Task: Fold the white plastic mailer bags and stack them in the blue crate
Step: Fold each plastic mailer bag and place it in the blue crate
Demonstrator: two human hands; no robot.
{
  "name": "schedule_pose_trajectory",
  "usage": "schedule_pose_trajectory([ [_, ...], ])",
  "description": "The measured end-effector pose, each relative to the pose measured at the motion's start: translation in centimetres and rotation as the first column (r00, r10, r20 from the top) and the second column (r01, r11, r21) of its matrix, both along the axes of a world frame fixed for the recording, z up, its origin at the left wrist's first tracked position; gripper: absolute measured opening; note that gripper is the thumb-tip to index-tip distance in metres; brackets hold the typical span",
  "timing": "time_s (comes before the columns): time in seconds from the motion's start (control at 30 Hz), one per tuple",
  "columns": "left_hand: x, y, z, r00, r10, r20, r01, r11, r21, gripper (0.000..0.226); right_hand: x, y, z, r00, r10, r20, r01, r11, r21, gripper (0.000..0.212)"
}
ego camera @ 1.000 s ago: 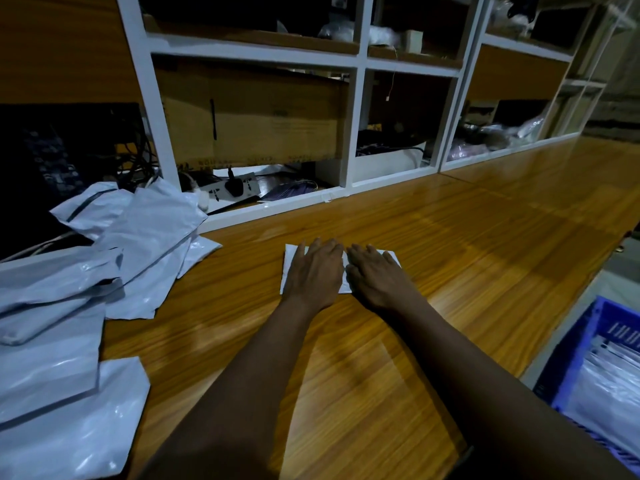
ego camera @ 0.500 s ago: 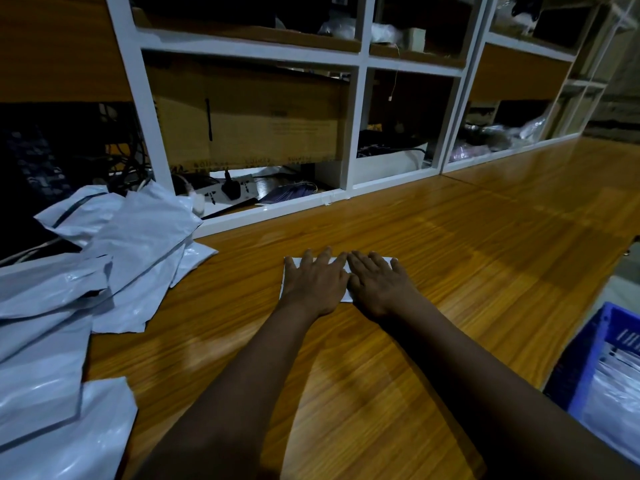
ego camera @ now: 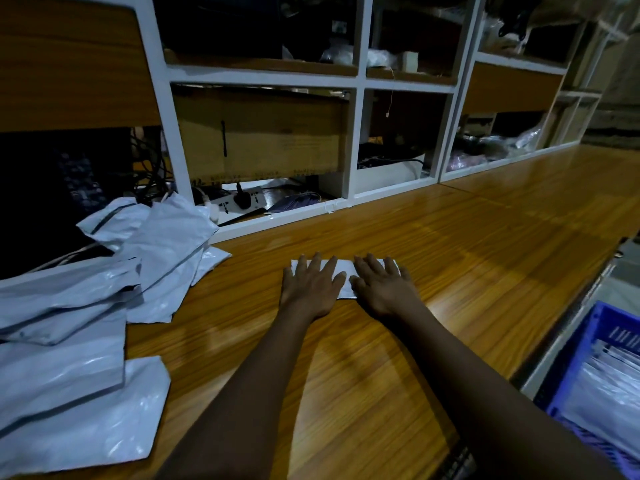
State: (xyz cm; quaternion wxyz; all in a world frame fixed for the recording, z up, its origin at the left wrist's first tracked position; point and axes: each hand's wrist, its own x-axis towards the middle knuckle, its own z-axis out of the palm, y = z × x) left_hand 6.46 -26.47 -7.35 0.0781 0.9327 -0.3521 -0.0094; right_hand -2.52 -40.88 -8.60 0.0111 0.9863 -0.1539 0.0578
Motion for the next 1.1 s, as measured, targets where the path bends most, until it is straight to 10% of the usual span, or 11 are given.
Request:
schedule_pose_trajectory([
  [0.1, -0.7, 1.4, -0.1, 0.998, 0.043, -0.042, -0.044, 0.999, -0.025, 0.071, -1.7, 0.1, -0.1, 1.0, 0.003, -0.024, -0.003, 1.0, 0.014, 0.121],
  [0.4, -4.4, 5.0, 0.8, 0.971, -0.084, 0.223, 0.125, 0.976, -0.177, 0.04, -5.7, 2.5, 2.2, 0.984, 0.081, 0.156, -0.1, 0.988, 0.119, 0.043],
  [1.1, -5.1, 4.8, 1.5, 0.968, -0.024, 0.251, 0.092, 0.961, -0.262, 0.022, -5.4, 3.0, 1.8, 0.91, 0.053, 0.411, -0.125, 0.981, 0.151, 0.014],
])
